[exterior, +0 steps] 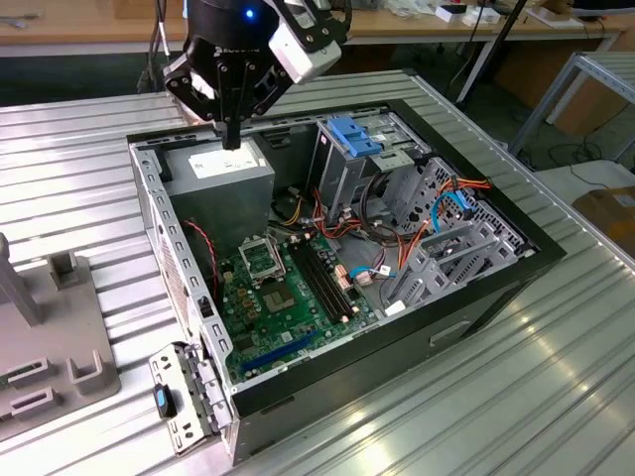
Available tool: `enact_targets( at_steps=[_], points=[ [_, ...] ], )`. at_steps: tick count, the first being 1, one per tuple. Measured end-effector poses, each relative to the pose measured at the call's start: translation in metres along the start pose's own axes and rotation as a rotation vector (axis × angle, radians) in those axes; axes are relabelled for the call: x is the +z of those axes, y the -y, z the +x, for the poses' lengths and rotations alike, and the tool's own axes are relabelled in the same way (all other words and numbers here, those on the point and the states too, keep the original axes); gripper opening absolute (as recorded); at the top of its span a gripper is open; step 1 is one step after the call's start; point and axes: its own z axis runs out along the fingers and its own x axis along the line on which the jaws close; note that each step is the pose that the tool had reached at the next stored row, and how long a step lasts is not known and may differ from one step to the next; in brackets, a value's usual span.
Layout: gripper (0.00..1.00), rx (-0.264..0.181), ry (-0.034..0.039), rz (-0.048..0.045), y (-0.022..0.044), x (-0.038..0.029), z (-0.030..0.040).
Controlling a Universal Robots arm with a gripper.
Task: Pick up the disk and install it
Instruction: 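Reach for the disk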
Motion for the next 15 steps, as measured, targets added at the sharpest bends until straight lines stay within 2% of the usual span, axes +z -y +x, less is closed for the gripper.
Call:
enact_targets(
  at_steps=[6,10,15],
  points=[
    [0.11,0.0,0.0,0.0001,0.0008,0.0001,0.0109],
    [0.11,0.0,0.0,0.0,0.0018,0.0003,0.0235],
    [0.11,0.0,0.0,0.0,0.0025,0.0004,0.0331]
  ],
)
